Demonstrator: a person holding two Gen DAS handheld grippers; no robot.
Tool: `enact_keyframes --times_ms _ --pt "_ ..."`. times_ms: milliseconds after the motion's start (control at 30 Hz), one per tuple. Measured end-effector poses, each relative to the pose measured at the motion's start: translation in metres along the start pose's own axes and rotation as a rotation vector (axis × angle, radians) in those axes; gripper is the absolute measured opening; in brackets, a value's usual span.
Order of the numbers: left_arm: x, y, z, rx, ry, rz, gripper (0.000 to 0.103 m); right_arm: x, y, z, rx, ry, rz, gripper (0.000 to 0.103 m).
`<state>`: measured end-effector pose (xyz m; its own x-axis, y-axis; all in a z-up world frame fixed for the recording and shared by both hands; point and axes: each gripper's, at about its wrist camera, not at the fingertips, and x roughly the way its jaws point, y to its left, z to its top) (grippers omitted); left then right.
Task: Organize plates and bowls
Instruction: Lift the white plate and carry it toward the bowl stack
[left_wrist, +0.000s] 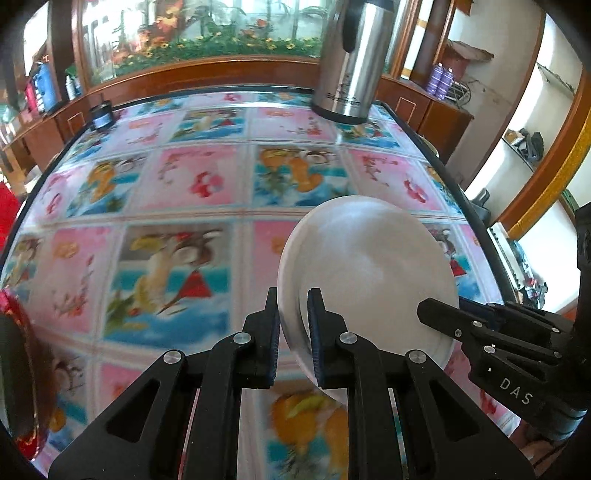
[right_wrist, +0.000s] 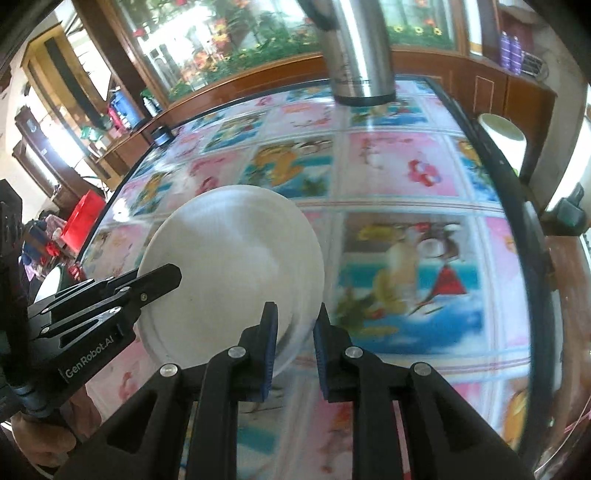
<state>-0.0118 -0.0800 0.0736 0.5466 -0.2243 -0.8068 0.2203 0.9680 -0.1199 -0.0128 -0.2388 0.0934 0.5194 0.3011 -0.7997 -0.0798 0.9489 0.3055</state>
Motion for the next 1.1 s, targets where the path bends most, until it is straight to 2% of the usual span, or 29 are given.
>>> enact_keyframes --times_ms 400,1100 --pt "-0.031 0.063 -0.03 -0.064 -0.019 0.038 0.014 0.016 0.067 -0.011 -0.077 0.022 0.033 0.02" --pt "-0.064 0.13 -0.048 -0.154 -0.05 0.07 0.014 0.026 0.143 -0.012 -0.201 0.038 0.041 0.02"
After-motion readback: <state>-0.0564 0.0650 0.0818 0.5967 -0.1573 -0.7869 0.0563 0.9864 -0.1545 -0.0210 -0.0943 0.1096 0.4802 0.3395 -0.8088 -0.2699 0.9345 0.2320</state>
